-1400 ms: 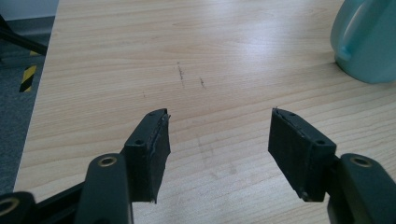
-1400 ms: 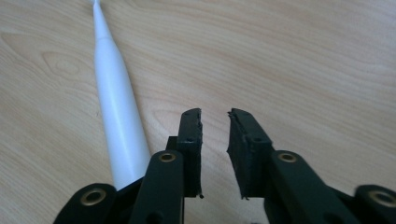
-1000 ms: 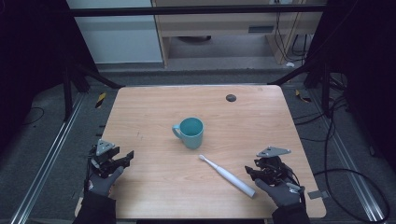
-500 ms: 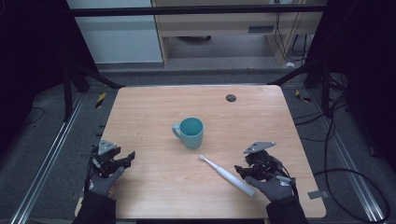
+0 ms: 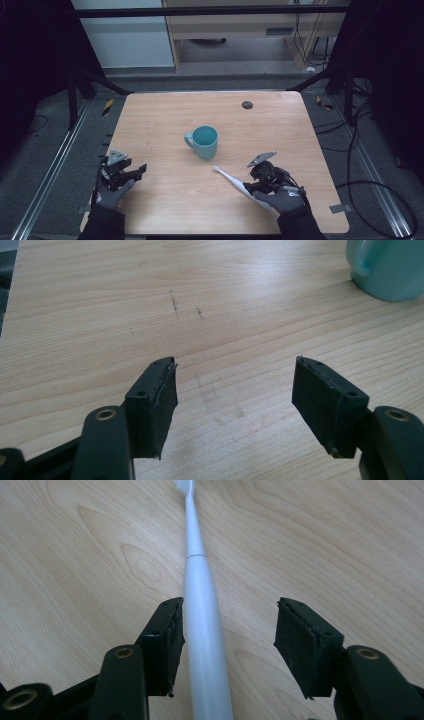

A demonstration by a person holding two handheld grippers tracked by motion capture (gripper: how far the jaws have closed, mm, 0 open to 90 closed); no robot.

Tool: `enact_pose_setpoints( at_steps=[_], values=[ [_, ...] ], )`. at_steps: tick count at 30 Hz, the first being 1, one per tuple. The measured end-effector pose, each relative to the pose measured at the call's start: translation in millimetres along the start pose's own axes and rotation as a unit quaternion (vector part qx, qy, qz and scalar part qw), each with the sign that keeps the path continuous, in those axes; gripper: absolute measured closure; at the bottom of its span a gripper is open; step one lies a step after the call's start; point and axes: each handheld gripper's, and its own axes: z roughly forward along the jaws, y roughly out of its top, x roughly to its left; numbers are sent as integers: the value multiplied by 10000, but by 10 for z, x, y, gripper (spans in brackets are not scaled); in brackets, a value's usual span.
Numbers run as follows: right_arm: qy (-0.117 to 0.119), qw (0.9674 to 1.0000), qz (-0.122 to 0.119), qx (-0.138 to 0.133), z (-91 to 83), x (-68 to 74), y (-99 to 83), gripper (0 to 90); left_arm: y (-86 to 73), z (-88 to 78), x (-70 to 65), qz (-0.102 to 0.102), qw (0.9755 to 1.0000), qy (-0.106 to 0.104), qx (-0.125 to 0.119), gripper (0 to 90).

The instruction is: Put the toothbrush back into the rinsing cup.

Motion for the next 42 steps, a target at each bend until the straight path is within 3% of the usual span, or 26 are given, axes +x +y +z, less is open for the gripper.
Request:
enact_pose_setpoints(
  at_steps=[25,42],
  values=[
    [216,9958,-255,857,332,83,60,526,9,-3,1,31,10000,-6,27,328],
    [289,9912,-229,1274,450,64,24,627,8,5,-1,33,10000,-54,55,327]
  ],
)
